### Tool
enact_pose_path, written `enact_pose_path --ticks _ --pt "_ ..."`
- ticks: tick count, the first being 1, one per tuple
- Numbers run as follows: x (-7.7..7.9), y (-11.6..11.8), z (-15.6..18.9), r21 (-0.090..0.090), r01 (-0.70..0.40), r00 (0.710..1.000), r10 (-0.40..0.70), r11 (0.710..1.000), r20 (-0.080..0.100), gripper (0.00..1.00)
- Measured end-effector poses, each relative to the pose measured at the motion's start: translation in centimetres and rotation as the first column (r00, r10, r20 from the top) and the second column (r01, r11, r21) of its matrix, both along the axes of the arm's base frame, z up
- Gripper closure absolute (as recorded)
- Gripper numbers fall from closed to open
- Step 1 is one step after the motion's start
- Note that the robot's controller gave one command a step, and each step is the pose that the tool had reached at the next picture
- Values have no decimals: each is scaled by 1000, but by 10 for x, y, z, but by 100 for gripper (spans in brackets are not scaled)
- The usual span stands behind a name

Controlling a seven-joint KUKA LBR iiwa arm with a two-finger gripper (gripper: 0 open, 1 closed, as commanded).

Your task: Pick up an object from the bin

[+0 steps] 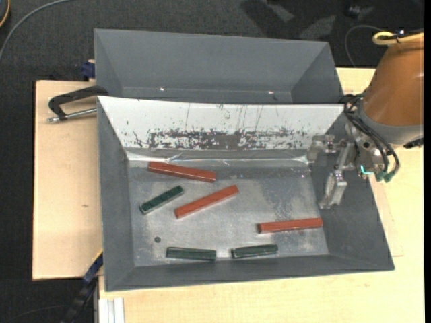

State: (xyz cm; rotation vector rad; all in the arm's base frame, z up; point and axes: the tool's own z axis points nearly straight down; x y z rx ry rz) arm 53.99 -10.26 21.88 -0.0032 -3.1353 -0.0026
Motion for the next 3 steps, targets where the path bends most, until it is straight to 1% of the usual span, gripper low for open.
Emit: enact_pose_path --ticks 1,2,3 --pt "-36 19 -152 3 -203 979 203 979 0 0" --pt "-34 19 -148 -1 -204 979 204 979 7 100" --pt "-8 7 23 -6 -165 986 165 986 22 100"
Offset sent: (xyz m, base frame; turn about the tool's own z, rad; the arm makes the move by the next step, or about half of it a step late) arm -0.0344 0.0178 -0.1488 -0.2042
